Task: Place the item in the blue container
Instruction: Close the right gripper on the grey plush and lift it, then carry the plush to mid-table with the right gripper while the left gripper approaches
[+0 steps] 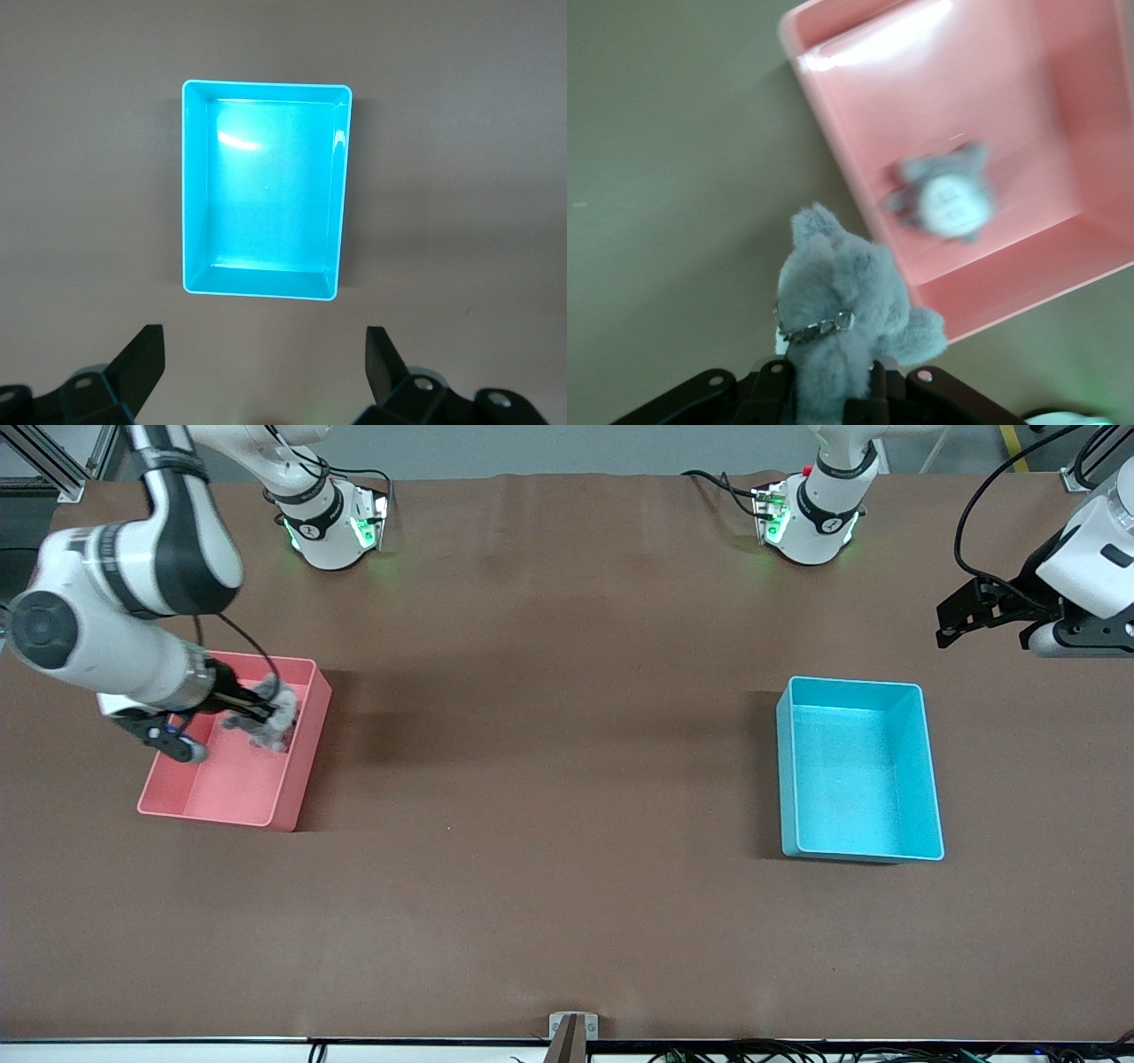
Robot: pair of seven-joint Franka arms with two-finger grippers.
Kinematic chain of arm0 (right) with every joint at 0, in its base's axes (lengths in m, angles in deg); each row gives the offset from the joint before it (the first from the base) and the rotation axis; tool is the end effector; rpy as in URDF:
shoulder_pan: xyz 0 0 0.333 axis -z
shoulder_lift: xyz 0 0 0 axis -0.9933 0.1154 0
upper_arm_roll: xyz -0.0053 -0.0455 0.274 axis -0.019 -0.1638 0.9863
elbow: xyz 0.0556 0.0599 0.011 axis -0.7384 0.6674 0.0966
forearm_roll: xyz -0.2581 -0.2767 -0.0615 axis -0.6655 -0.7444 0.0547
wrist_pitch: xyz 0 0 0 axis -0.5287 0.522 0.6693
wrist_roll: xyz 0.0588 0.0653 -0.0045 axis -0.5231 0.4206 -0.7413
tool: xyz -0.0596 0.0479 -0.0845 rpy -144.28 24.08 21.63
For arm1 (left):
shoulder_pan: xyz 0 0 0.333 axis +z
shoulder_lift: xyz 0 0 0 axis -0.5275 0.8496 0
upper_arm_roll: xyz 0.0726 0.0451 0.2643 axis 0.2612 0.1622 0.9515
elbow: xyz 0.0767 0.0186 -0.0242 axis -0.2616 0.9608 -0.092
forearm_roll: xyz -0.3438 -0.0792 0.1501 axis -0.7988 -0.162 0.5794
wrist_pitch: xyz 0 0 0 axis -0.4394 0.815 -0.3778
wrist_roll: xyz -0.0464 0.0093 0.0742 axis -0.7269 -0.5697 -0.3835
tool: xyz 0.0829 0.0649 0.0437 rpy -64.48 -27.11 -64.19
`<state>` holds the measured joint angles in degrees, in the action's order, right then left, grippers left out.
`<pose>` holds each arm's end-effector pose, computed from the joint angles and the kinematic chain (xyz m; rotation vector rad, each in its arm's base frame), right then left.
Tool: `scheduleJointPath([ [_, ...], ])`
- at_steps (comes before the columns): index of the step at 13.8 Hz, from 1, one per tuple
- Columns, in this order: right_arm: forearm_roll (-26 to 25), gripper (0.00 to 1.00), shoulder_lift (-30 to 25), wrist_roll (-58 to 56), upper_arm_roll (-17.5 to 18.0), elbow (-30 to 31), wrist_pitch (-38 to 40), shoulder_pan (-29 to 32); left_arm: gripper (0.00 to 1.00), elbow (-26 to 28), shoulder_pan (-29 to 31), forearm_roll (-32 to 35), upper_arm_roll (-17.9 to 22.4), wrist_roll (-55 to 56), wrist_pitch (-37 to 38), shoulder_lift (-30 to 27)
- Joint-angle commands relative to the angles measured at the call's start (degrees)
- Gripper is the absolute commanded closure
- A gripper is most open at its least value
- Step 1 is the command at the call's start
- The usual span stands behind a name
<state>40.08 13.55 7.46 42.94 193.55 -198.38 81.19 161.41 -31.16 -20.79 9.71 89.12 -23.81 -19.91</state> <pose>0.5300 0.0909 0.3714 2.9904 -0.8770 -0.2843 0.5264 -0.0653 0.5946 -3.1287 0.0671 0.0214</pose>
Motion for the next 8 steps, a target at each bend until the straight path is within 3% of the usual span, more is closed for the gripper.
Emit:
scheduleJointPath([
  [1, 1.7, 0.99, 3.7, 14.0, 5.5, 0.1, -6.8, -1.8, 0.00, -0.2, 0.1, -0.9, 0.0, -0.4, 0.6, -0.3],
  [4, 1.9, 0.99, 10.9, 29.8, 7.8, -1.0, -18.0, -8.9, 0.00, 0.5, 0.2, -0.9, 0.0, -0.5, 0.6, -0.5],
  [8, -0.6, 1.00, 25.4, 46.8, 7.3, -14.5, -21.7, -18.6, 0.00, 0.9, 0.2, -0.9, 0.0, -0.5, 0.6, -0.5],
])
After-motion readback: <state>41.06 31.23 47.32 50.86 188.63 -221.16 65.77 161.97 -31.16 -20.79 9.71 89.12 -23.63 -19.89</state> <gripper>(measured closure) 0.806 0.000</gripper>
